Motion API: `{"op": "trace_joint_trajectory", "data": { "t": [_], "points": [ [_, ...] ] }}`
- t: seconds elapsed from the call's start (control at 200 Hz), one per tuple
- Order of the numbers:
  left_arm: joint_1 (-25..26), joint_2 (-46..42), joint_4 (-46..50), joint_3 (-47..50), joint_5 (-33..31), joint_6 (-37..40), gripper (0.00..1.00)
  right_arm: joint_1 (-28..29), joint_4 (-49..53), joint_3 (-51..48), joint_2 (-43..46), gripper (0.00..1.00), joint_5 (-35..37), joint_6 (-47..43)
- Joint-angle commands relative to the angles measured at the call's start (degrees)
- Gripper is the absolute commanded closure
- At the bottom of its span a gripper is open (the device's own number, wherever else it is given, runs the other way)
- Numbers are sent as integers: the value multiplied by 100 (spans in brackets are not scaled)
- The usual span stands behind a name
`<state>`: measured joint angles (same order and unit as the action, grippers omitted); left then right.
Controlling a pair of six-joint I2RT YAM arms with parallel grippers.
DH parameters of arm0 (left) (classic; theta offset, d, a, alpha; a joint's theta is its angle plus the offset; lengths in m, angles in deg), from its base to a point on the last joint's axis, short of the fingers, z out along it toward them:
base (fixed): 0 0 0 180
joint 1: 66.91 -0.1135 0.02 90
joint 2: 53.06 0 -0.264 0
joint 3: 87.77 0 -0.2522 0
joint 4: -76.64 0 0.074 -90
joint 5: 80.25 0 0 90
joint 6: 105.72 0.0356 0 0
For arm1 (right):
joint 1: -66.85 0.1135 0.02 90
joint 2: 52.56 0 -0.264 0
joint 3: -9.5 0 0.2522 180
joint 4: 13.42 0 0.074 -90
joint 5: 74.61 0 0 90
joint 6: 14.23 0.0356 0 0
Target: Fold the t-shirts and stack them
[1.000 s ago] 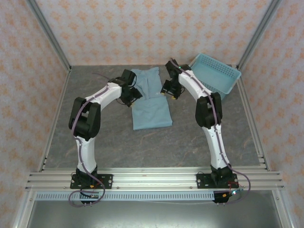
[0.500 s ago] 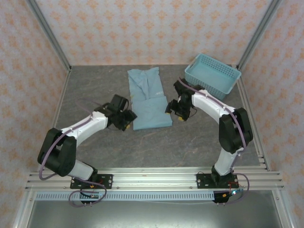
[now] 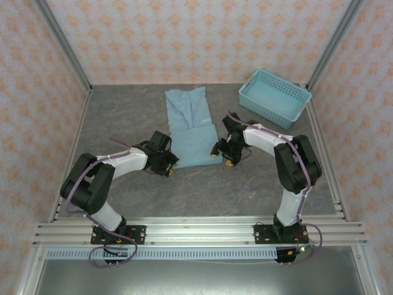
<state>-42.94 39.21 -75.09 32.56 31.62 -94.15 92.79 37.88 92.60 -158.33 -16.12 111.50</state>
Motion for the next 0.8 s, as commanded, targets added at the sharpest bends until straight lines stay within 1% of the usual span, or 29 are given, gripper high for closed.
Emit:
{"op": "trace_joint_trajectory", "data": {
  "t": [0.0, 0.055, 0.165, 0.24, 0.3, 0.37, 0.515, 0.57, 0.721, 0.791],
  "points": [
    [4, 365, -451, -289, -208, -43, 72, -14, -36, 109, -152, 41, 41, 152],
    [2, 463, -465, -363, -194, -40, 76, -18, -116, 138, -255, 46, 24, 201],
    [-6, 627, -377, -525, -157, 44, 78, -21, -148, 363, -545, 57, -41, 283],
    [-21, 652, -283, -608, -177, 114, 83, -5, -119, 527, -684, 66, 14, 353],
    [-50, 644, -264, -631, -190, 155, 86, -9, -119, 624, -762, 72, 68, 395],
    [-84, 617, -195, -694, -208, 233, 90, -9, -163, 726, -799, 80, 131, 418],
    [-172, 532, 10, -895, -188, 480, 100, 6, -171, 939, -826, 93, 118, 443],
    [-198, 450, 112, -967, -199, 561, 100, 26, -138, 968, -755, 100, 140, 471],
    [-226, 61, 554, -1095, -279, 830, 100, 87, -35, 839, -296, 100, 278, 545],
    [-226, -95, 776, -1098, -194, 952, 100, 121, 41, 716, -41, 100, 317, 533]
  ]
}}
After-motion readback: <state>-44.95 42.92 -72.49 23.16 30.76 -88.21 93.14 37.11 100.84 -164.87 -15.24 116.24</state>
